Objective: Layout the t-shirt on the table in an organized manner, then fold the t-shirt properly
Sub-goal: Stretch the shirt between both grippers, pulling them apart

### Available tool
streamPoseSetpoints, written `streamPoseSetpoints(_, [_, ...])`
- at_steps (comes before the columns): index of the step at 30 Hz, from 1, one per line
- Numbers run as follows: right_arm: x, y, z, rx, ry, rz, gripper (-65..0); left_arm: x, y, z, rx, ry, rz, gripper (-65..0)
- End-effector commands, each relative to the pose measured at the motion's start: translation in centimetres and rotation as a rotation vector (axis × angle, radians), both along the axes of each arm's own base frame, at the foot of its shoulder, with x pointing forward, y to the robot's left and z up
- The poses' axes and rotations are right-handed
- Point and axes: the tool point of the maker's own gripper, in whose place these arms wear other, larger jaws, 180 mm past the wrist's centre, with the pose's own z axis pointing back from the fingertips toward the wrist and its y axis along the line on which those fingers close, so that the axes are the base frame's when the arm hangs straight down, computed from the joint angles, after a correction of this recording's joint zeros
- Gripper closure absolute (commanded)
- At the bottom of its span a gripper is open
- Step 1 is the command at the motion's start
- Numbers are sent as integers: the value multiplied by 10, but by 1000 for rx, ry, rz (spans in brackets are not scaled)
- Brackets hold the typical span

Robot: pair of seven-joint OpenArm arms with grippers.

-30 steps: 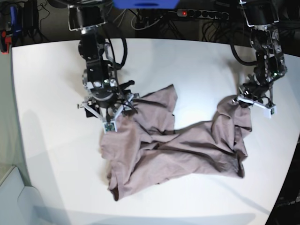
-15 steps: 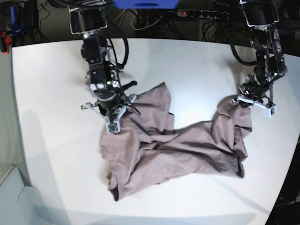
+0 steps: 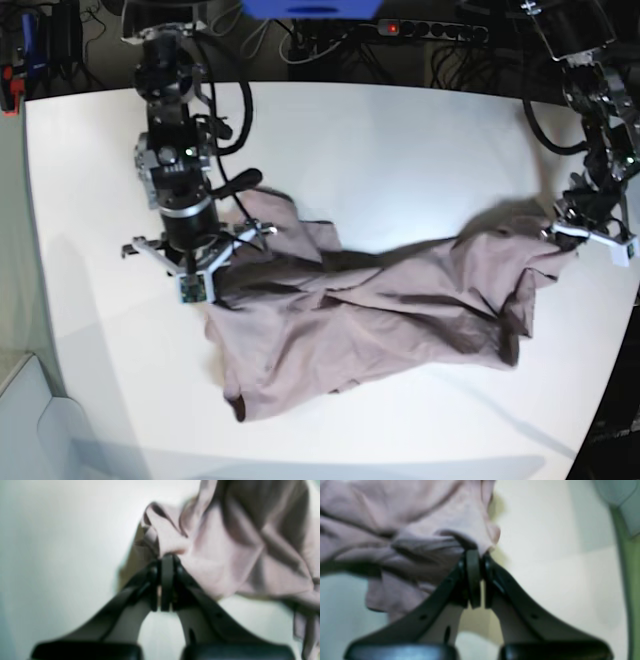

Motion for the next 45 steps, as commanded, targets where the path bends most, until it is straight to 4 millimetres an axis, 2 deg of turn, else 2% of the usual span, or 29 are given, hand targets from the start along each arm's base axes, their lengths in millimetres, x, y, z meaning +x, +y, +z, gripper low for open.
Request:
streamPoseSetpoints(1, [5,0,26,6,-87,1,0,10,10,32,42,-87,7,-2])
streamPoseSetpoints(3, [3,-1,50,10,-150,1,0,11,12,58,74,-131,4,-2])
streamPoseSetpoints(4, [3,-4,54,2,-162,1,0,14,12,71,87,-160,3,-2])
streamPoseSetpoints(6, [3,-8,57,-19,-170,5,0,21,13,94,102,-204,1,-2])
streamPoseSetpoints(10, [4,-16,50,-47,-153,3,0,25,30,115,117,-224,31,-2])
streamPoseSetpoints(13, [11,-24,37,-58,-119,-15,0,34,40,105,79,-204,54,-2])
streamPoseSetpoints(17, [18,-29,23,-66,-85,-22,0,37,46,89,46,-166,71,-2])
streamPoseSetpoints(22, [42,-28,1,-73,-29,-22,0,46,48,62,-15,-122,91,-2])
streamPoseSetpoints(27, [57,-30,-6,-77,-3,-28,0,37,54,39,-39,-72,113,-2])
streamPoseSetpoints(31, [58,-31,-9,-81,4,-32,-9,26,55,28,-44,-45,118,-2])
streamPoseSetpoints(32, [57,-32,-9,-81,6,-33,-35,25,55,27,-44,-43,118,-2])
streamPoseSetpoints(34, [55,-32,-12,-80,13,-35,-129,21,55,23,-43,-30,119,-2])
streamPoseSetpoints(36, [46,-33,-20,-81,42,-37,-227,16,55,17,-42,-14,119,-2])
streamPoseSetpoints(39, [33,-32,-20,-74,51,-39,-336,13,53,13,-46,-5,119,-2])
streamPoseSetpoints(42, [15,-27,-21,-68,51,-24,-402,5,54,7,-44,15,120,-2])
streamPoseSetpoints(45, [-3,-27,-32,-64,83,-23,-423,0,53,3,-40,27,119,-2])
